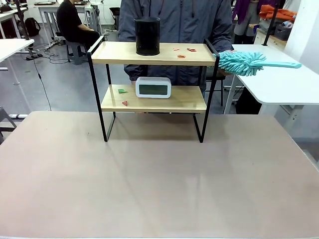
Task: Clean the shelf.
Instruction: Pick up the Duster from the human.
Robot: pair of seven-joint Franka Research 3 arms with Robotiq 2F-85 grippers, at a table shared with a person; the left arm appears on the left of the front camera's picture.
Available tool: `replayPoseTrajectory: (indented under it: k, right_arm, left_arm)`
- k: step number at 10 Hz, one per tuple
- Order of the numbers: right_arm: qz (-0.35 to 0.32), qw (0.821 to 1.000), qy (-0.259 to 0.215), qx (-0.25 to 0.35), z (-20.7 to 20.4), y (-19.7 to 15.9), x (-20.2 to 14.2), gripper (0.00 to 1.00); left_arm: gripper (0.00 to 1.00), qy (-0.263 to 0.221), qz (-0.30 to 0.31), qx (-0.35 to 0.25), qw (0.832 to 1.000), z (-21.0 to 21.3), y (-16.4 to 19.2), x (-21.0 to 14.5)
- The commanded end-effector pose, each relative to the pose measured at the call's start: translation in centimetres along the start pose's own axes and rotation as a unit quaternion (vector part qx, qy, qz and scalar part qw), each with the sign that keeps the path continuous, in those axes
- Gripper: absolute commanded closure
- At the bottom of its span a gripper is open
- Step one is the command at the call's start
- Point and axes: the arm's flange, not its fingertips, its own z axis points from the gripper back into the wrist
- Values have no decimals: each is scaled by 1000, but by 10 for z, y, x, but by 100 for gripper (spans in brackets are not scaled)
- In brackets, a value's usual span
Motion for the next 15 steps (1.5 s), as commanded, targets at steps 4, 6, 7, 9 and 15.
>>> replayPoseTrajectory:
  k: [4, 6, 7, 9, 15]
  right_arm:
    - [-64, 991, 88, 77, -62, 42, 114, 0]
    - [-85, 983, 130, 102, -122, 46, 125, 0]
    - [-99, 976, 149, 125, -144, 51, 125, 0]
    - [-117, 961, 207, 141, -179, 69, 119, 0]
    - [-114, 960, 228, 118, -204, 65, 108, 0]
  left_arm:
    - [0, -5, -13, -9, 1000, -1, 0, -1]
    - [0, -5, -13, -9, 1000, -1, 0, -1]
    - [0, -5, -13, -9, 1000, -1, 0, -1]
    - [0, -5, -13, -9, 1000, -1, 0, -1]
    - [0, -5, -13, -9, 1000, -1, 0, -1]
